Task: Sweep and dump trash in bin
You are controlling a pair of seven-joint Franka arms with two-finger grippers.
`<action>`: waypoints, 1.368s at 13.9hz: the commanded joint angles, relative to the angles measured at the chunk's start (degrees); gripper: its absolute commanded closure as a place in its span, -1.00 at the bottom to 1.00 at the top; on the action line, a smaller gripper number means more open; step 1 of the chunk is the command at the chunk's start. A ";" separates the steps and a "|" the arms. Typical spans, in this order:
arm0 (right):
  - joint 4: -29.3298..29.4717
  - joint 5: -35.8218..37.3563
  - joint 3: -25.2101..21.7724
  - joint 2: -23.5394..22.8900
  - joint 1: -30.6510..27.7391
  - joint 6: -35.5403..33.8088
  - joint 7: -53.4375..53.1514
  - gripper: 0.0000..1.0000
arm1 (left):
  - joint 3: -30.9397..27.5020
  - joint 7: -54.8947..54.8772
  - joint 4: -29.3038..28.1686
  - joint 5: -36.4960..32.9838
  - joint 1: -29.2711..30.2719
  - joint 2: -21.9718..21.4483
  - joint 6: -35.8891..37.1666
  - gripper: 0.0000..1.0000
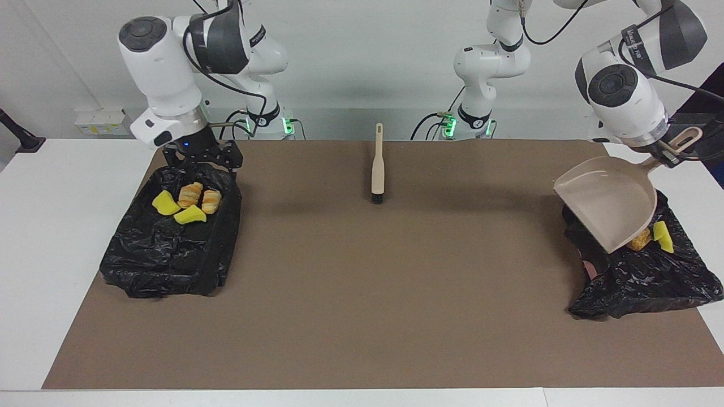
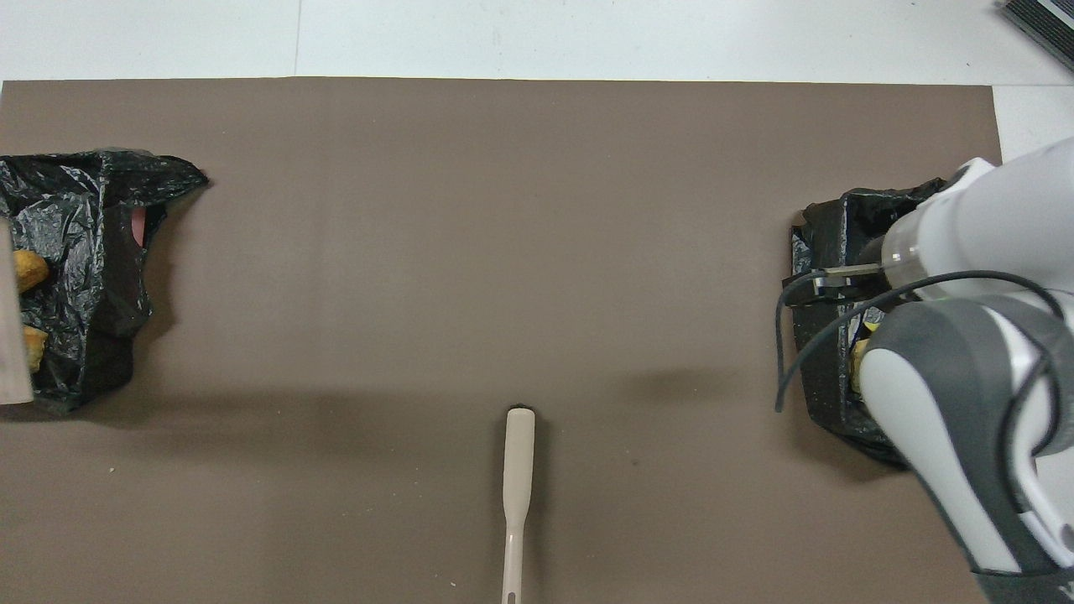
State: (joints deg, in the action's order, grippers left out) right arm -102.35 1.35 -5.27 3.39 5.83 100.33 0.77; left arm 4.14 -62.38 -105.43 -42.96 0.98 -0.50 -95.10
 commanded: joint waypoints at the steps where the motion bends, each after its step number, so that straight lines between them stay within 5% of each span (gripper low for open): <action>1: 7.05 0.59 -2.02 0.48 0.14 -7.05 3.53 -1.00 | 4.28 12.14 -0.12 8.82 -0.28 0.14 1.50 1.00; 5: 11.74 0.41 -2.12 1.26 0.14 -13.24 4.25 -1.00 | 10.43 30.58 1.45 20.69 -0.36 1.81 2.03 1.00; 8: 11.56 0.41 -1.94 1.62 0.23 -13.23 4.50 -1.00 | 16.14 43.78 6.72 28.87 -0.89 7.50 2.29 1.00; 12: 11.39 0.24 -2.03 1.71 0.23 -13.76 4.42 -1.00 | 26.52 71.37 17.07 28.81 -2.29 19.45 2.11 1.00; 15: 10.69 0.06 -2.03 2.24 0.14 -13.76 4.33 -1.00 | 28.90 88.00 26.57 25.48 -6.95 29.39 0.80 1.00; 19: 10.68 0.06 -2.03 2.32 0.14 -13.76 4.24 -1.00 | 30.14 98.31 29.49 24.59 -10.55 33.19 -3.33 1.00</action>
State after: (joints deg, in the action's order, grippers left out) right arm -91.31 1.35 -7.30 5.12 6.26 87.62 3.93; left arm 34.13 32.09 -79.13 -16.88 -8.03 30.59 -97.91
